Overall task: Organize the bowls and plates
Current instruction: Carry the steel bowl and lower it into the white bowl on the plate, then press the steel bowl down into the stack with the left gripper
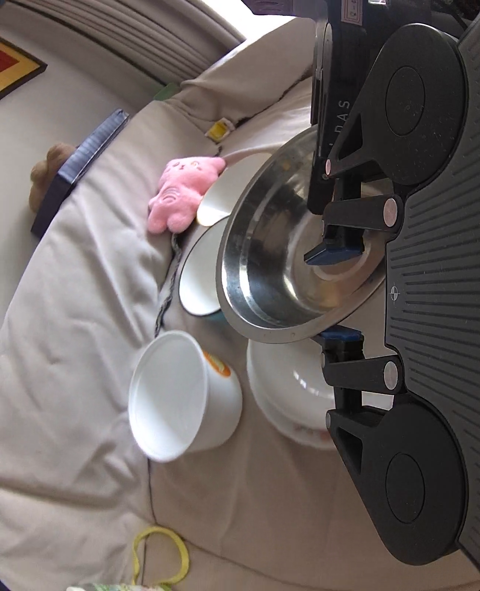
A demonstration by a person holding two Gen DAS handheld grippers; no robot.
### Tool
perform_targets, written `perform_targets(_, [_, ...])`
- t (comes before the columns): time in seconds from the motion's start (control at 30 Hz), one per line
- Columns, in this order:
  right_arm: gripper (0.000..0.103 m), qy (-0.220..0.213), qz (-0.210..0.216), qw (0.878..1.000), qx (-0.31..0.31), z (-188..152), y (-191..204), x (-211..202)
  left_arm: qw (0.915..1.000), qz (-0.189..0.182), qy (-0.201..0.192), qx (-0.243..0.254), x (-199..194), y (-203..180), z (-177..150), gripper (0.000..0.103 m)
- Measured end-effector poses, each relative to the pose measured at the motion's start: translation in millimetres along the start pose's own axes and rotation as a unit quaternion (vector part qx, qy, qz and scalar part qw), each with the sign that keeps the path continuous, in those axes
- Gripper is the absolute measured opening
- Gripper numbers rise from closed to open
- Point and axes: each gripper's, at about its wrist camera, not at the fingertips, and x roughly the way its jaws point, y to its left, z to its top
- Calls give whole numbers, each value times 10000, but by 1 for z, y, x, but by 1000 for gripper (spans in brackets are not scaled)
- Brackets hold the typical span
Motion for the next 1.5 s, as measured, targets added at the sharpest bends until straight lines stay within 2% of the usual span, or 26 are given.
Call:
perform_targets(0.13, [28, 158, 177, 9994, -250, 0, 32, 12, 9997, 107, -46, -211, -12, 28, 0, 37])
perform_targets(0.33, [28, 407, -13, 9978, -518, -8, 56, 28, 9989, 272, 208, -323, -5, 45, -8, 37])
perform_targets(0.77, [28, 598, -127, 9970, -472, -10, 51, 45, 9978, 610, 252, 0, 4, 34, -14, 34])
perform_targets(1.1, [28, 604, -87, 9970, -484, -9, 51, 46, 9977, 625, 255, -108, 4, 38, -14, 26])
perform_targets(1.5, [27, 548, -68, 9972, -497, -9, 51, 37, 9976, 524, 276, -358, 6, 49, -13, 24])
